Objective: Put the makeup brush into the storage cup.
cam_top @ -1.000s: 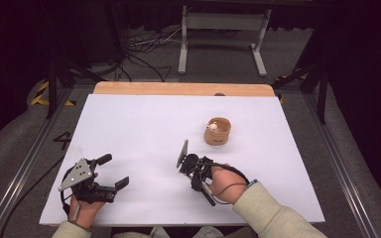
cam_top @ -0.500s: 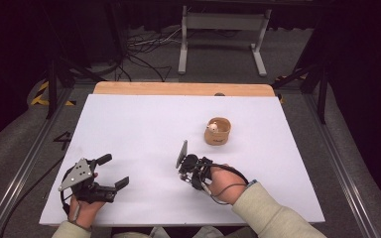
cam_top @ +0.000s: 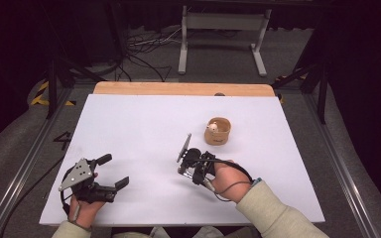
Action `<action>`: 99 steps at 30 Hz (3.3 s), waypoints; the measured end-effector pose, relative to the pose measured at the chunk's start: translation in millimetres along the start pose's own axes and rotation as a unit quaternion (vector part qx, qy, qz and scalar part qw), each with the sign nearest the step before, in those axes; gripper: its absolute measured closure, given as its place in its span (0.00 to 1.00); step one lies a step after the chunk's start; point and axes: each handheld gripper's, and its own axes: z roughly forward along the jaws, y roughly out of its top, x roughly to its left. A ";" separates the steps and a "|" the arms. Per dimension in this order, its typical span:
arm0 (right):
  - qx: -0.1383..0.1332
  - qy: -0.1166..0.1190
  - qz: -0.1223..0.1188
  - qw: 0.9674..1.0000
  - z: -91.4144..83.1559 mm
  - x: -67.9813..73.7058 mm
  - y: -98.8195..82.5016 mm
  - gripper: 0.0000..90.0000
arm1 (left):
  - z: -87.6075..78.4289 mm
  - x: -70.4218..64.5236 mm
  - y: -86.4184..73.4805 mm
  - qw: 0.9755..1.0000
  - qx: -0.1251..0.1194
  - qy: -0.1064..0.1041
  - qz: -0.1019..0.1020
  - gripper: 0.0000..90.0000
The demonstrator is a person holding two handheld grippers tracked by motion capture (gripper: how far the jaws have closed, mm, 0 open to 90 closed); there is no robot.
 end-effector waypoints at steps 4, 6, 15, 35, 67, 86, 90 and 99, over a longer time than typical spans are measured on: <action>-0.021 0.002 0.001 1.000 -7.6 -1.1 -1.9 0.87 | 0.5 -0.7 -0.3 1.000 -0.001 -0.002 -0.005 0.00; -0.038 0.001 0.000 0.999 -12.3 -2.0 -3.5 0.87 | 0.6 -0.7 -0.4 1.000 -0.001 -0.002 -0.005 0.00; -0.105 0.009 0.004 0.994 -28.8 -7.6 -12.3 0.87 | 0.5 -0.8 -0.4 1.000 -0.001 0.000 -0.005 0.00; -0.277 -0.005 0.010 0.961 -50.6 -20.9 -36.9 0.87 | 0.8 -1.0 -0.4 1.000 -0.001 -0.001 -0.006 0.00; -0.483 -0.071 0.050 0.872 -65.1 -47.0 -71.6 0.87 | 1.4 -0.5 -0.4 1.000 0.002 -0.004 -0.003 0.00; -0.534 -0.115 0.076 0.834 -69.8 -70.5 -72.0 0.87 | 1.5 -0.5 -0.5 1.000 0.003 -0.005 -0.004 0.00; -0.541 -0.119 0.093 0.827 -69.8 -78.3 -72.0 0.87 | 1.4 -0.5 -0.5 1.000 0.002 -0.005 -0.004 0.00; -0.547 -0.135 0.120 0.817 -70.4 -92.6 -70.4 0.87 | 1.1 -0.3 -0.5 1.000 0.003 -0.005 -0.004 0.00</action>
